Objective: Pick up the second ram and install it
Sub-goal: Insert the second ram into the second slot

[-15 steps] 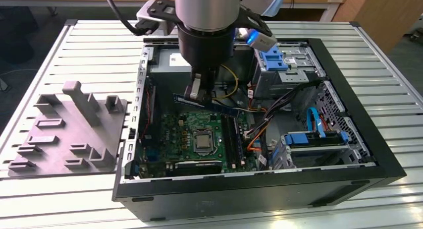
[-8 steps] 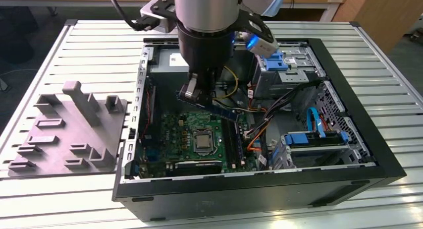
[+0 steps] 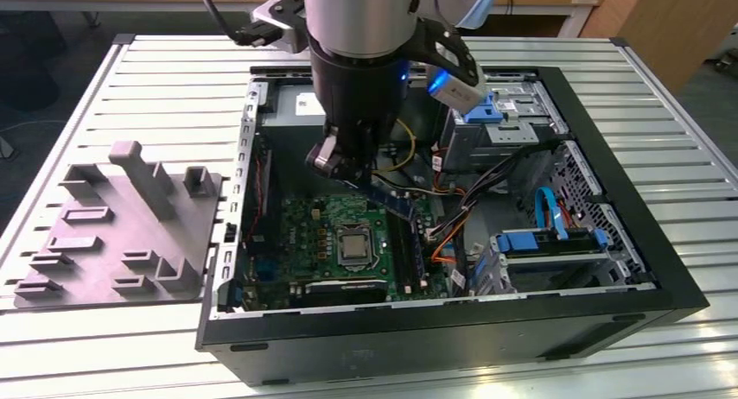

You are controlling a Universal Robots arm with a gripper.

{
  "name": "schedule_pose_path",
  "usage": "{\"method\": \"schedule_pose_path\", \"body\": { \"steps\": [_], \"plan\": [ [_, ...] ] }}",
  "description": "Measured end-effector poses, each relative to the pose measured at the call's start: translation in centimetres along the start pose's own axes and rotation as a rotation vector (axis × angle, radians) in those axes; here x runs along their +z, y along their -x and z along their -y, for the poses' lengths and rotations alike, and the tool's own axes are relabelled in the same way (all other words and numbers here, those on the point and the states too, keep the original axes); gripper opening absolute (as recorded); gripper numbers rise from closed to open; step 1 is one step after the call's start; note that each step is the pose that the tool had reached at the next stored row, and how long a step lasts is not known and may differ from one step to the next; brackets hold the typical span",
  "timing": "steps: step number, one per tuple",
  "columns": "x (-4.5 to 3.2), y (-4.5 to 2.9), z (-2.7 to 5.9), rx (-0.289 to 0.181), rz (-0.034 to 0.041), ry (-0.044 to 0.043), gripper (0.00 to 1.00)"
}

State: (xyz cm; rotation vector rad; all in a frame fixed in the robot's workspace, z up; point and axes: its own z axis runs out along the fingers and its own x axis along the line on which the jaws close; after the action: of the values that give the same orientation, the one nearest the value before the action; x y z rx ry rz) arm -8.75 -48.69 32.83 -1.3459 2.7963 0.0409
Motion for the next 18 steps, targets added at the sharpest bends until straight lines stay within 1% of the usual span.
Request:
{"method": "schedule_pose_path", "body": {
  "steps": [18],
  "plan": [
    [0.26,-0.01,0.0,0.328,0.0024,-0.0149,0.11]
  ]
}}
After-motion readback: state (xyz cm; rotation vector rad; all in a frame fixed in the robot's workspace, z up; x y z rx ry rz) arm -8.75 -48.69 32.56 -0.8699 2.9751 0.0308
